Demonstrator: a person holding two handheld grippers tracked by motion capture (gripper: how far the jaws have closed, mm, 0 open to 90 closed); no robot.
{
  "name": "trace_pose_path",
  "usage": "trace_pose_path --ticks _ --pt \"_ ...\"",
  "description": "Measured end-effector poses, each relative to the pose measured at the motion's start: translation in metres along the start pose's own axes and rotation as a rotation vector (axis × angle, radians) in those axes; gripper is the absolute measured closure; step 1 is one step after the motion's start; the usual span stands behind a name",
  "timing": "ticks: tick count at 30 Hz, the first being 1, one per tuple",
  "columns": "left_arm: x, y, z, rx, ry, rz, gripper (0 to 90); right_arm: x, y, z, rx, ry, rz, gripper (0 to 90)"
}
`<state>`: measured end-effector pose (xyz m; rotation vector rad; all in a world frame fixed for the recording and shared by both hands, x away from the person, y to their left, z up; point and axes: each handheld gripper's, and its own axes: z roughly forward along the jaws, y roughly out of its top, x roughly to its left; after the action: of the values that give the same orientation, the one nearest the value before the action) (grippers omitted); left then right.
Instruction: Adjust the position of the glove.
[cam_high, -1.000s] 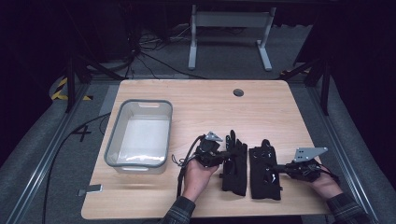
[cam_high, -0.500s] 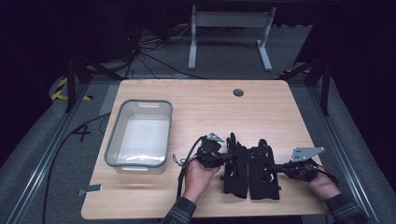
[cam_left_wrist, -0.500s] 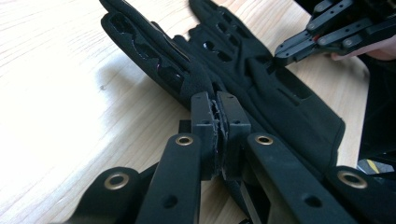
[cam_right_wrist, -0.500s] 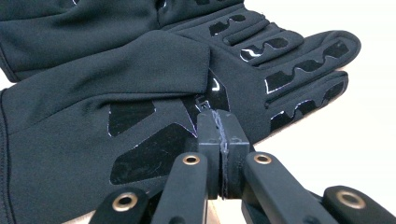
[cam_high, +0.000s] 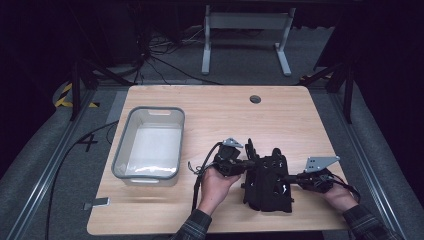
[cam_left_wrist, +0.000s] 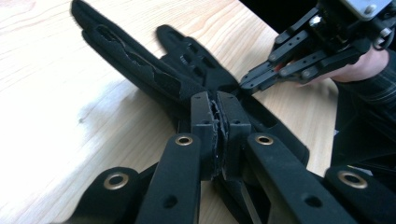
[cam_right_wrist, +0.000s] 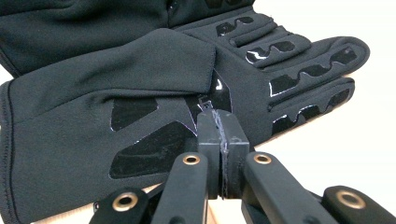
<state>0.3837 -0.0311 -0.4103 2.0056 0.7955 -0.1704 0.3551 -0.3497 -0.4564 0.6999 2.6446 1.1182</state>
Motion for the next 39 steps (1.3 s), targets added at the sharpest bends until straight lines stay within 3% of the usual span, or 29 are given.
trace_pose_path --ticks 11,17,28,39 --pt "-0.009 0.015 0.019 0.019 -0.039 0.024 86.9 0.002 0.010 0.011 -0.002 0.013 -0.017 90.0" --pt "-0.010 0.019 0.031 0.039 -0.037 0.036 86.7 0.004 0.017 0.018 0.001 0.020 -0.039 90.0" --pt "-0.010 0.022 0.055 0.071 -0.035 0.037 86.3 0.002 0.019 0.021 -0.006 0.033 -0.033 90.0" --pt "-0.011 0.023 0.068 0.075 -0.045 0.034 85.4 0.002 0.018 0.021 -0.012 0.035 -0.034 90.0"
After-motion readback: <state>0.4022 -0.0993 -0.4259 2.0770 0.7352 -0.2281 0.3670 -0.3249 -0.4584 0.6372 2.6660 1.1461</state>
